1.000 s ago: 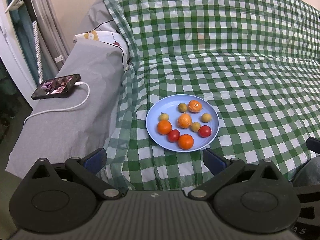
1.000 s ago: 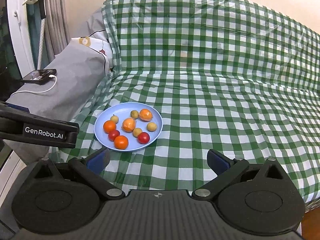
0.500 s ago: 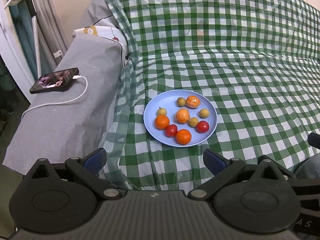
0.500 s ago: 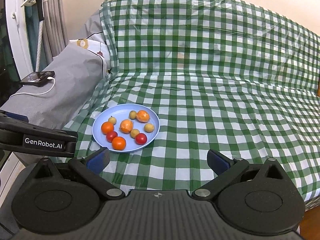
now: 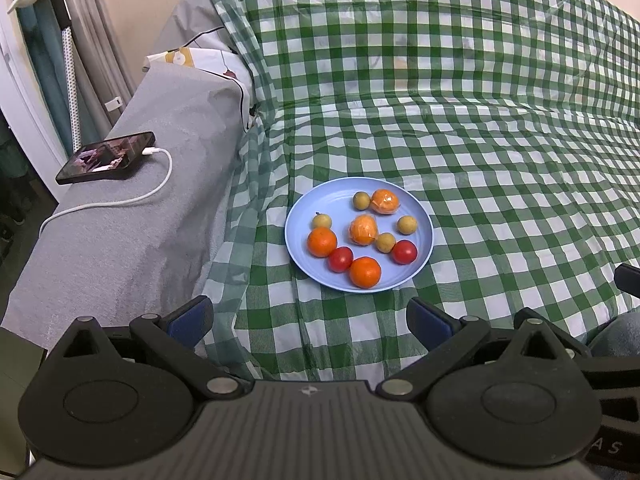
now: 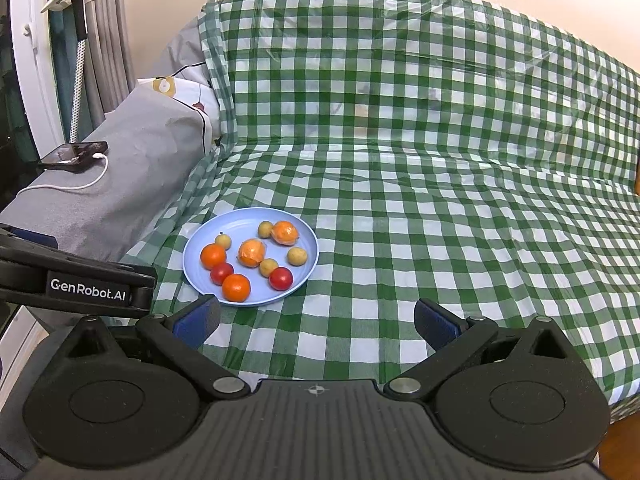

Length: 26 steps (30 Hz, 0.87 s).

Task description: Organize fruits

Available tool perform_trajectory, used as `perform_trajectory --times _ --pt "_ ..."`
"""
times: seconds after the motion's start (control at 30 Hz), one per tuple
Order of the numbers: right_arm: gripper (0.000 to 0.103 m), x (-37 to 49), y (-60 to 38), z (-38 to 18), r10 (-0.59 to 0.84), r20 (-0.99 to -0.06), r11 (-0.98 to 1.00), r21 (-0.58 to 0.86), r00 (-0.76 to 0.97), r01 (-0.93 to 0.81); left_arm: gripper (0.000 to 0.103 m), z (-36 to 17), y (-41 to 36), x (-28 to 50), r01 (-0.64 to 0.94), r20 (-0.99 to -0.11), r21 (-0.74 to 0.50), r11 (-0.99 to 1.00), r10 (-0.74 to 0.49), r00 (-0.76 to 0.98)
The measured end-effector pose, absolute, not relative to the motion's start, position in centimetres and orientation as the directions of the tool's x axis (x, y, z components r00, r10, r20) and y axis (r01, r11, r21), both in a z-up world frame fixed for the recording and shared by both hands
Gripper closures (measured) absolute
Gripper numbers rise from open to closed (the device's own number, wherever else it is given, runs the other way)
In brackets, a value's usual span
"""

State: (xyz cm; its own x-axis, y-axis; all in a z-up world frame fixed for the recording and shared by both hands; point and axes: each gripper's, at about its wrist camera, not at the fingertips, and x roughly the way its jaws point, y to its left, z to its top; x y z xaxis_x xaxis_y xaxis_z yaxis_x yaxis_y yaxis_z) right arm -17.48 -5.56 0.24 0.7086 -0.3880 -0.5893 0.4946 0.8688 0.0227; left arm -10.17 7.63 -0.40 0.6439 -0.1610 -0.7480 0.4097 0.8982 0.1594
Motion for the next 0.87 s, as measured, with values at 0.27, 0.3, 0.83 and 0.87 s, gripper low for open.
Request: perform_trajectory --times 0.27,0.3,0.83,0.87 --pt "0.001 -17.28 -5.55 0.12 -0.387 -0.59 0.87 0.021 0.709 0.493 0.0 -0.42 7.67 -10.18 0.41 -0.748 0.159 0.898 -0.161 0.644" --pt "0.001 -17.26 -5.53 0.12 -0.388 -0.59 0.87 0.021 0.708 0.493 0.0 -0.46 7.68 -10.2 0.409 -0.747 0.16 0.898 -0.16 0.645" --pt "0.001 -16.65 -5.7 -0.45 -0.377 -0.605 0.874 0.02 0.702 0.486 0.0 -1.2 7.57 -9.61 0.405 -0.76 0.159 0.9 -0.15 0.632" --pt "0.001 -16.55 -5.77 -0.49 -0.376 -0.606 0.874 0.02 0.701 0.486 0.0 -1.26 7.54 -9.54 0.405 -0.761 0.159 0.901 -0.15 0.631"
